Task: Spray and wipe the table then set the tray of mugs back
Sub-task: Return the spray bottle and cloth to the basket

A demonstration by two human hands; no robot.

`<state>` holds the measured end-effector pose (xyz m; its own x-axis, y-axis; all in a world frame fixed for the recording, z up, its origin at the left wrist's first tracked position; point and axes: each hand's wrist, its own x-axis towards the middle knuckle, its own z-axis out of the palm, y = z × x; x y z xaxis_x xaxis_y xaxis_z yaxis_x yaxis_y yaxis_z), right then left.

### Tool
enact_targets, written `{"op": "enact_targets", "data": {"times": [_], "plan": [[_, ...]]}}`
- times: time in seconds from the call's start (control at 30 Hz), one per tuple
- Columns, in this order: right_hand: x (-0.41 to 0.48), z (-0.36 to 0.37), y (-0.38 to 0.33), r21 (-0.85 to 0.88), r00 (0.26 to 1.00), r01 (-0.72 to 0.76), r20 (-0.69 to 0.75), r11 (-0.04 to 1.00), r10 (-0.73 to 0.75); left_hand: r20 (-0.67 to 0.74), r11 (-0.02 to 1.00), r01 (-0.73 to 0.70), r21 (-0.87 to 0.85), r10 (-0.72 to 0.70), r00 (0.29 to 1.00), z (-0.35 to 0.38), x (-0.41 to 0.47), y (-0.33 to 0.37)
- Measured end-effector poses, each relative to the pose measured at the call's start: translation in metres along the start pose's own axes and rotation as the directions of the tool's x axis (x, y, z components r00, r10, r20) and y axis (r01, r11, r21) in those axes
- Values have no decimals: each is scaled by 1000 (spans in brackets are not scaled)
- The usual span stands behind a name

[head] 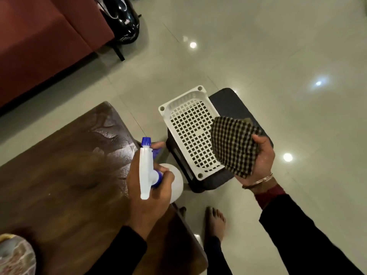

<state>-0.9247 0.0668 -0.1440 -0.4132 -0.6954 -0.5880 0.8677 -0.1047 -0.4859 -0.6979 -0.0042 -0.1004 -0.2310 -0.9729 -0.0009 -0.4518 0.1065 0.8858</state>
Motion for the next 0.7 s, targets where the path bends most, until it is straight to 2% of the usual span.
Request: {"op": "enact_targets", "data": {"times": [0.07, 0.1, 0.13, 0.17, 0.2, 0.23, 0.27, 0.3, 0.33, 0.37, 0.43, 0.57, 0.7], "plan": [[19, 8, -15, -229, 996, 92, 8, 969, -93, -28, 999, 24, 23, -24, 999, 4, 2, 1], [27, 10, -18, -463, 985, 165, 35, 871, -168, -51, 999, 12, 51, -9, 999, 7, 3, 4], [33, 15, -16, -705, 970, 230, 107, 671, -220, -76, 996, -3, 84, 10, 997, 9, 5, 5], [39, 14, -7, -881, 956, 262, 182, 393, -230, -105, 994, -26, 105, 37, 994, 11, 7, 4], [46, 10, 7, -961, 950, 260, 237, 98, -202, -131, 995, -18, 100, 31, 991, 12, 9, 6], [50, 7, 24, -956, 955, 231, 258, -182, -148, -152, 997, -5, 80, 17, 988, 13, 11, 7], [52, 3, 42, -897, 965, 192, 246, -397, -89, -169, 998, 1, 64, 10, 986, 14, 15, 9], [54, -2, 60, -831, 977, 154, 207, -534, -41, -184, 999, -3, 49, 12, 983, 16, 18, 10], [56, -5, 76, -797, 987, 112, 160, -593, -29, -200, 999, -11, 43, 19, 980, 17, 20, 11], [57, -8, 87, -790, 992, 71, 119, -609, -39, -214, 999, -18, 44, 27, 977, 18, 22, 10], [61, -13, 99, -792, 993, 12, 80, -610, -85, -215, 999, -2, 47, 12, 976, 21, 25, 5], [62, -14, 100, -794, 994, 18, 81, -608, -77, -171, 998, 44, 42, -37, 985, 26, 32, 2], [60, -15, 96, -778, 995, 23, 81, -627, -64, -197, 992, -110, 56, 119, 973, 51, 61, 27]]}}
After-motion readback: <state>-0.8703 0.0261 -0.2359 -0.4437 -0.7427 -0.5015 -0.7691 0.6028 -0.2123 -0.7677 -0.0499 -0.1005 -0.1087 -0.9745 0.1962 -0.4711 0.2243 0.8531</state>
